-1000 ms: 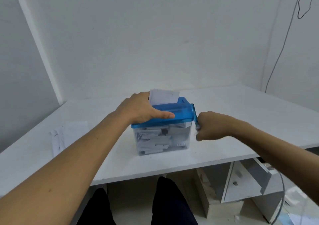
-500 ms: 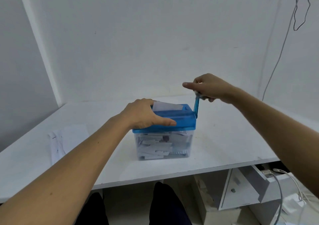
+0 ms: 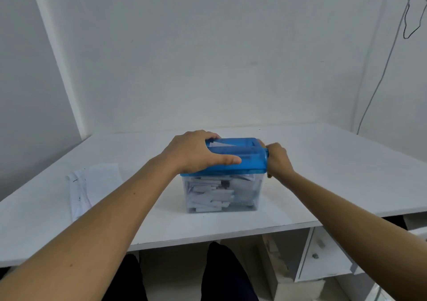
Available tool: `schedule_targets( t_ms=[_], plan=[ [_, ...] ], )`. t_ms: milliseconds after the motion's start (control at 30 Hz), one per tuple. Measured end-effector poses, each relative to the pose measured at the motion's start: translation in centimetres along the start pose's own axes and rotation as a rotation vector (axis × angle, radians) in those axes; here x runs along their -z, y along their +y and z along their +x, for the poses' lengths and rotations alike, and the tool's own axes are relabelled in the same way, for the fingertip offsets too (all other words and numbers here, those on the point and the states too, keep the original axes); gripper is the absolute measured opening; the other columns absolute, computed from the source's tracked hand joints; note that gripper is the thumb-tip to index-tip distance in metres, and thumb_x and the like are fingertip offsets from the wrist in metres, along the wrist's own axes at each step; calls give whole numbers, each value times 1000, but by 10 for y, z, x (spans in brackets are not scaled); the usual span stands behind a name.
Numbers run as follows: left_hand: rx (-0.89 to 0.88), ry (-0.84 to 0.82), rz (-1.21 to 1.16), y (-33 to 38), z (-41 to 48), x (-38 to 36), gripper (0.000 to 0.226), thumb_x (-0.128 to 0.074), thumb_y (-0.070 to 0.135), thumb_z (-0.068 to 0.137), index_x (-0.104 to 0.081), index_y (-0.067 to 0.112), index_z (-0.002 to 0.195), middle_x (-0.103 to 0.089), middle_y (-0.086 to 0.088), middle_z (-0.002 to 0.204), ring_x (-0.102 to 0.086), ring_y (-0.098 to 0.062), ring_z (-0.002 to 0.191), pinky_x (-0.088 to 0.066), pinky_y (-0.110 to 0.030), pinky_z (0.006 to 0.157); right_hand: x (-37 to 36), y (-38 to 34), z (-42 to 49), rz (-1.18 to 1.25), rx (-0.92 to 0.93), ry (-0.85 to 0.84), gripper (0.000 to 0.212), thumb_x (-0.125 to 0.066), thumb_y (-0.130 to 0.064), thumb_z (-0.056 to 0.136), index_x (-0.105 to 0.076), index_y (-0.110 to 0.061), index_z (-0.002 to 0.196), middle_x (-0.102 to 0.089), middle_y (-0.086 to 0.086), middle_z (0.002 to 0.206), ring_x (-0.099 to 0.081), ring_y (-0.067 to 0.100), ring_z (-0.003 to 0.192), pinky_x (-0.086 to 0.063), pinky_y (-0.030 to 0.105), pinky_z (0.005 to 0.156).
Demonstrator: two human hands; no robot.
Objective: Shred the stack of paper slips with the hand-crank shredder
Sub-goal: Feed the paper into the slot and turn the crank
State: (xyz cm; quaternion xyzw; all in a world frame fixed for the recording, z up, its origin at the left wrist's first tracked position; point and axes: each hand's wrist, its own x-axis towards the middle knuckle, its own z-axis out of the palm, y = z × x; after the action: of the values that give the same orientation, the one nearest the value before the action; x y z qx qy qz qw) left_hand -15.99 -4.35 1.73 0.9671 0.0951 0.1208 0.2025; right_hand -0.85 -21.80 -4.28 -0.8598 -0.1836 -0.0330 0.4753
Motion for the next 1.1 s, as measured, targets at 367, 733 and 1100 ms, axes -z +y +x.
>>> schedule_targets(
  t_ms=[367, 733, 1100],
  plan=[
    [28, -38, 63, 4, 1, 4, 112, -59, 95, 48, -48, 39, 144, -52, 14, 145, -51, -17, 129, -44, -38, 107, 48, 13, -76, 164, 37, -373, 49, -44, -48, 93, -61, -3, 87, -63, 9, 68, -56, 19, 58, -51, 28, 57],
    [54, -37, 2, 3, 0, 3, 124, -57, 99, 36, -48, 39, 144, -52, 16, 142, -52, -16, 125, -44, -42, 108, 66, -40, -17, 407, 157, -241, 36, -56, -47, 98, -61, -13, 87, -53, -1, 74, -52, 15, 60, -49, 27, 53],
    [-7, -27, 47, 4, -3, 2, 94, -54, 91, 62, -50, 40, 141, -54, 19, 134, -52, -13, 121, -42, -33, 103, 20, -17, 19, 115, -49, -201, 34, -57, -38, 98, -64, -5, 100, -68, 8, 95, -62, 16, 85, -57, 39, 87]
  ],
)
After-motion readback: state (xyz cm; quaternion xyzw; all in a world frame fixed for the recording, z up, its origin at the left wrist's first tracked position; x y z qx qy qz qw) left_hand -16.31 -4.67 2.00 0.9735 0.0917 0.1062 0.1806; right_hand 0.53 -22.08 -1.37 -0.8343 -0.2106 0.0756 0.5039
